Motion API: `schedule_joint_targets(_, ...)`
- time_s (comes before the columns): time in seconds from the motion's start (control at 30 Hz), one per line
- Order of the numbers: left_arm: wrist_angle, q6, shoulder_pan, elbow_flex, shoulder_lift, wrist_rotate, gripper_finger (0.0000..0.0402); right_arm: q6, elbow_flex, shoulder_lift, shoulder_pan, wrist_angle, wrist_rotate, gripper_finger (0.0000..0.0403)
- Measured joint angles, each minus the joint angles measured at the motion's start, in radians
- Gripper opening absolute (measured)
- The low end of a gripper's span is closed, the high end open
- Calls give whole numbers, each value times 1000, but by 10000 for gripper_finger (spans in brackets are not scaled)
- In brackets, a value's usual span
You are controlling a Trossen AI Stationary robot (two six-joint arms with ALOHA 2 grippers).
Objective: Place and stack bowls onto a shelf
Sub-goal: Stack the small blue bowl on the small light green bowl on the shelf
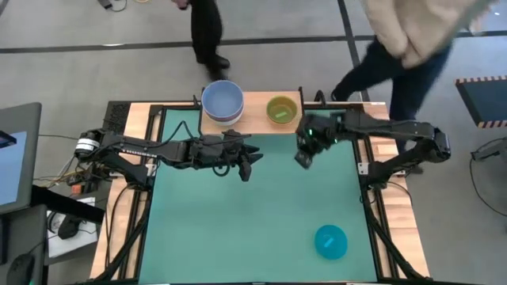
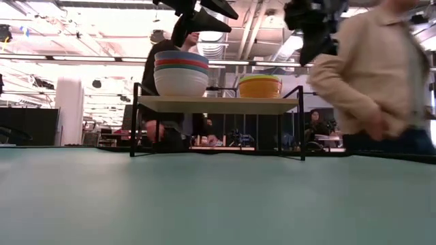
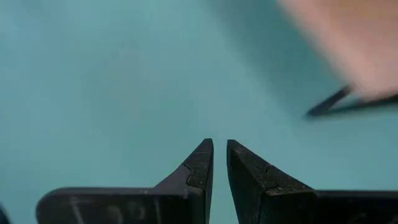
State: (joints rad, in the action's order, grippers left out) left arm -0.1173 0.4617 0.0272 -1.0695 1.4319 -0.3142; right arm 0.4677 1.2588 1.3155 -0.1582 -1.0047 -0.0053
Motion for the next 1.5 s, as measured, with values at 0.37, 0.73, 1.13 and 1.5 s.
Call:
schedule_joint_targets(0.37, -11, 111, 114, 0, 0, -79, 122, 313, -175, -89, 353, 58, 13, 71)
schedule_joint_targets(0.73, -39, 104, 247, 0, 1, -173, 122, 698, -268, -67, 621, 29, 51, 147)
schedule_joint_targets(1.13, -12, 37, 362, 0, 1, -101, 115, 1086, -287, -21, 810, -141, -24, 158)
schedule_joint_targets(1.5, 193, 126, 549, 2, 1, -202, 114, 1115, -303, 147, 910, -5, -189, 157)
